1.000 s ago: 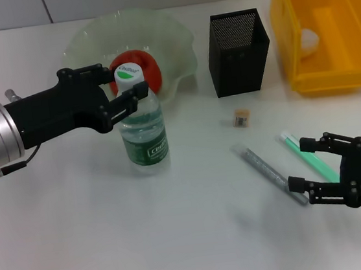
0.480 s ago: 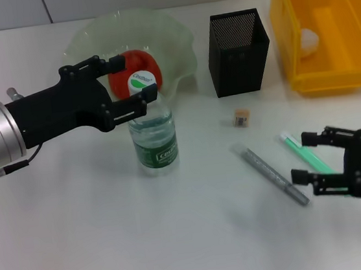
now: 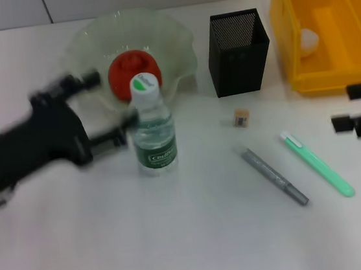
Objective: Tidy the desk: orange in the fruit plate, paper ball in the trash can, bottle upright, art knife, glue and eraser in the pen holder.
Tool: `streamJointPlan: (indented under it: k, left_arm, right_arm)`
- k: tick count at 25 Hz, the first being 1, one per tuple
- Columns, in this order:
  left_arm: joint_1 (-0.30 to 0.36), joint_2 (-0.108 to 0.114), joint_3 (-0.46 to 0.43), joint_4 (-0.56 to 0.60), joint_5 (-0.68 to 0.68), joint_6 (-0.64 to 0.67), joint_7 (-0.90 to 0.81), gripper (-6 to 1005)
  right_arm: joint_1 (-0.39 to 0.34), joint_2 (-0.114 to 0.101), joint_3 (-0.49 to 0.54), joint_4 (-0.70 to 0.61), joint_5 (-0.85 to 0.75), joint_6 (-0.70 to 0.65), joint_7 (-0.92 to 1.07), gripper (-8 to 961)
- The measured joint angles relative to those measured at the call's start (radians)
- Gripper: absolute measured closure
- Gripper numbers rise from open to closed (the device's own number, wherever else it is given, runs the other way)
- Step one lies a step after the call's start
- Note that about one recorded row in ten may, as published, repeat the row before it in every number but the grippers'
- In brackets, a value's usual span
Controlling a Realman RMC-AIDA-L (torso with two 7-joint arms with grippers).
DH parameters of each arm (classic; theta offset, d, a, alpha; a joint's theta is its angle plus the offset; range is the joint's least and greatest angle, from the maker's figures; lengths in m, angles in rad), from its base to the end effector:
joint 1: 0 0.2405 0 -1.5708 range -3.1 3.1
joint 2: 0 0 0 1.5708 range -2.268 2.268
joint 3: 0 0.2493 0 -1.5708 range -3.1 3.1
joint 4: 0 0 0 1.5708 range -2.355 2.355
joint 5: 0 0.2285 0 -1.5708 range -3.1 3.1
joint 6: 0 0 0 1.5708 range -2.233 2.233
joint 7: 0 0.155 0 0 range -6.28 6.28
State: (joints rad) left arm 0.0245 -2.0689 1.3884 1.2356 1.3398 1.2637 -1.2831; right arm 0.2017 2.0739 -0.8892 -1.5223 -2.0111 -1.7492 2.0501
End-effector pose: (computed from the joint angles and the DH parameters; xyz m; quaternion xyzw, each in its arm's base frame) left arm -0.2335 0.2871 0.0123 -0.9135 -0.1113 -0.2970 0.2548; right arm 0.2381 0.2941 0.0995 -0.9308 0.2998 0.1174 0.1730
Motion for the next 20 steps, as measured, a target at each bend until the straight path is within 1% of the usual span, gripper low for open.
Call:
streamJointPlan:
  k: [2, 3, 4, 5, 7, 8, 9, 10, 12, 13, 15, 20]
  left_arm:
    - [-0.004, -0.001, 0.001, -0.069, -0.001, 0.125, 0.082, 140]
    - [-0.015, -0.001, 0.001, -0.109, 0.000, 0.162, 0.108, 140]
    - [-0.031, -0.001, 0.002, -0.157, 0.001, 0.199, 0.137, 140]
    - [-0.056, -0.001, 0.004, -0.214, 0.003, 0.221, 0.162, 140]
    - [-0.112, -0.001, 0.011, -0.328, 0.004, 0.237, 0.200, 140]
    - [-0.142, -0.001, 0.013, -0.384, 0.005, 0.239, 0.224, 140]
    - [-0.142, -0.001, 0.013, -0.384, 0.005, 0.239, 0.224, 140]
    - [-0.221, -0.002, 0.015, -0.541, 0.005, 0.244, 0.305, 140]
    - [-0.264, -0.003, 0.014, -0.624, 0.004, 0.242, 0.349, 140]
    - [-0.264, -0.003, 0.014, -0.624, 0.004, 0.242, 0.349, 140]
    - [-0.313, -0.004, 0.012, -0.699, 0.002, 0.239, 0.386, 140]
    - [-0.317, -0.006, 0.009, -0.710, 0.000, 0.244, 0.423, 140]
  right_arm:
    - [0.052, -0.003, -0.004, -0.099, -0.108, -0.035, 0.181, 111]
    - [0.095, -0.004, -0.006, -0.141, -0.182, -0.072, 0.280, 111]
    - [0.125, -0.004, -0.007, -0.163, -0.229, -0.098, 0.340, 111]
    - [0.179, -0.001, -0.012, -0.179, -0.308, -0.138, 0.424, 111]
    - [0.256, 0.003, -0.034, -0.172, -0.427, -0.191, 0.537, 111]
    - [0.291, 0.004, -0.068, -0.147, -0.476, -0.196, 0.575, 112]
    - [0.317, 0.005, -0.107, -0.119, -0.523, -0.188, 0.606, 112]
    - [0.334, 0.005, -0.149, -0.092, -0.558, -0.174, 0.626, 112]
    - [0.360, 0.006, -0.242, -0.033, -0.626, -0.113, 0.663, 112]
    - [0.369, 0.006, -0.286, -0.002, -0.653, -0.077, 0.682, 112]
    - [0.389, 0.008, -0.361, 0.063, -0.686, -0.015, 0.713, 112]
    - [0.440, 0.009, -0.465, 0.210, -0.710, 0.091, 0.758, 113]
